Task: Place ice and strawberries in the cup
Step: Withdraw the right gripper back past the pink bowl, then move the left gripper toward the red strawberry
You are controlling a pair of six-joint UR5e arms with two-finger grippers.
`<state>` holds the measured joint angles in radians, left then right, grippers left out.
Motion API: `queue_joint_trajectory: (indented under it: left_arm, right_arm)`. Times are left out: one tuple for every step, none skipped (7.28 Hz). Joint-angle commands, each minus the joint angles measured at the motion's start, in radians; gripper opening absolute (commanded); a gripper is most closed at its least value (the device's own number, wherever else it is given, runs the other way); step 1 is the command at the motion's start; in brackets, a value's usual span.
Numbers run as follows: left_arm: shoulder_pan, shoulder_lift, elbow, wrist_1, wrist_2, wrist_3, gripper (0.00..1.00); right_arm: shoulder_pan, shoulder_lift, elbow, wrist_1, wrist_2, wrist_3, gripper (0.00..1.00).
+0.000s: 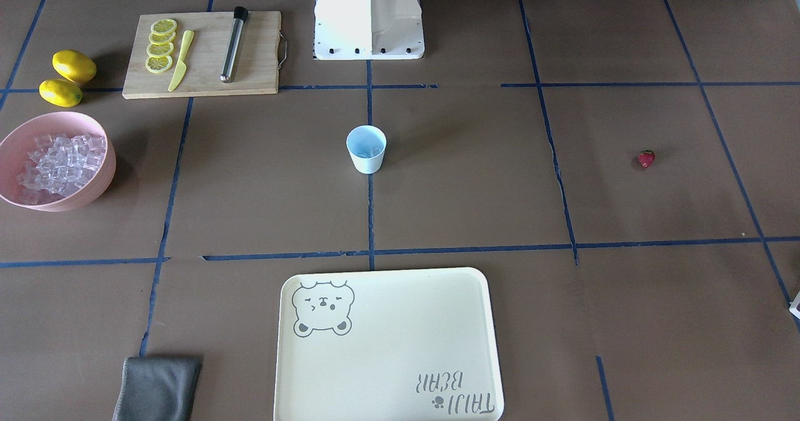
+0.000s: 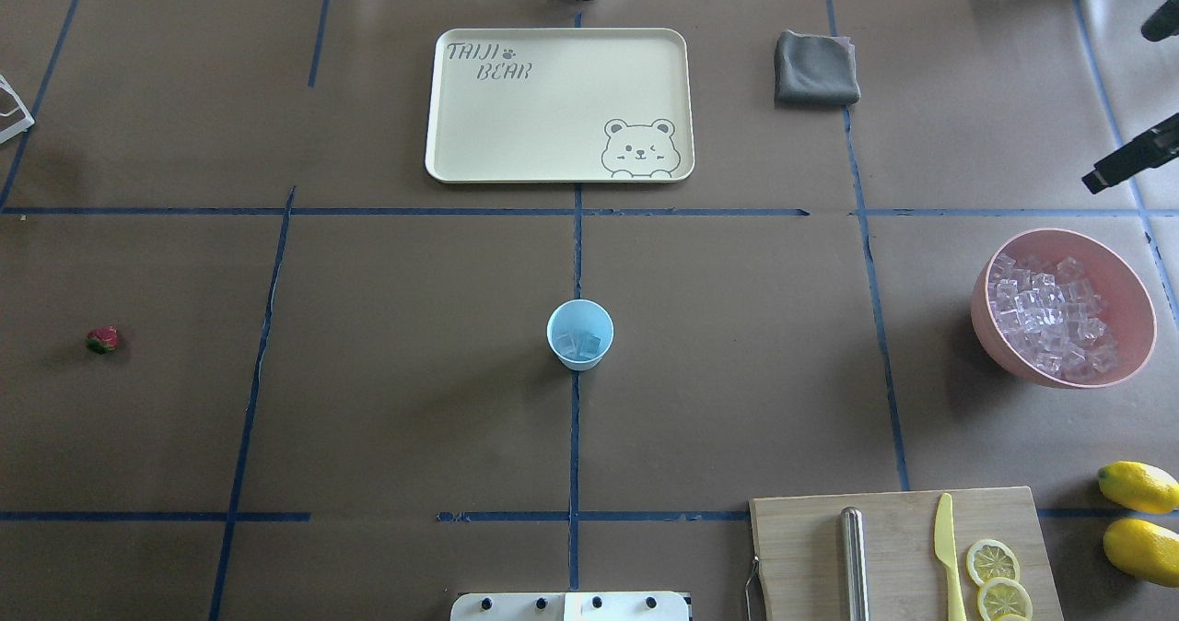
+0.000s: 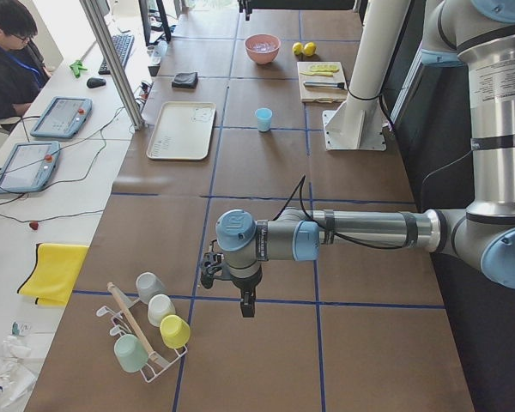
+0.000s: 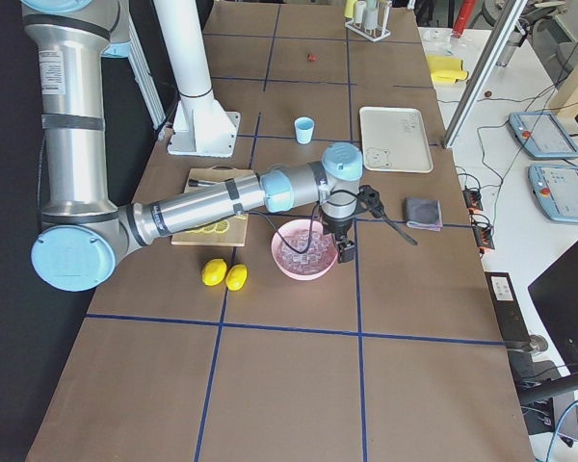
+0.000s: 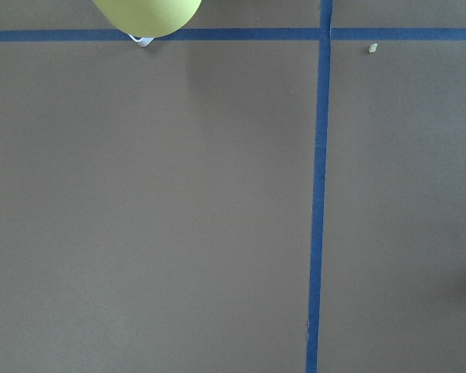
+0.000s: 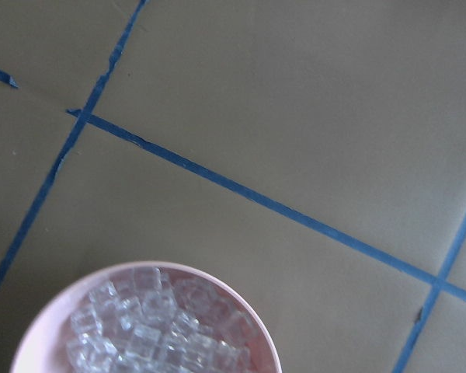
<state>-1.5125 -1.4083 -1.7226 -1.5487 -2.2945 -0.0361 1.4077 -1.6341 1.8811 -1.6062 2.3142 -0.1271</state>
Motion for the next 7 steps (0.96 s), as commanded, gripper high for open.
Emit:
queue_joint_trajectory:
  left_arm:
    - [0.002,-0.001,-0.002,-0.001,0.001,0.002,1.00]
    - [0.002,-0.014,-0.002,-0.001,0.001,-0.004,1.00]
    - [0.002,-0.033,-0.017,-0.004,0.001,-0.004,1.00]
    - [0.002,-0.047,-0.037,-0.005,0.004,-0.002,1.00]
    - [0.002,-0.079,-0.037,-0.010,0.009,-0.004,1.00]
    - [0.003,-0.087,-0.032,-0.020,0.004,-0.004,1.00]
    - [0.003,-0.096,-0.023,-0.019,-0.002,-0.004,1.00]
  right_arm:
    - [0.109,-0.131,-0.014,0.000,0.027,-0.040,1.00]
    - [0.128,-0.136,-0.040,0.000,0.027,-0.037,1.00]
    - [0.126,-0.135,-0.043,0.002,0.027,-0.004,1.00]
    - [0.126,-0.132,-0.043,0.003,0.027,0.006,1.00]
    - [0.126,-0.131,-0.043,0.003,0.028,0.006,1.00]
    - [0.126,-0.131,-0.043,0.002,0.027,0.009,1.00]
    - [0.126,-0.127,-0.056,0.003,0.028,0.024,1.00]
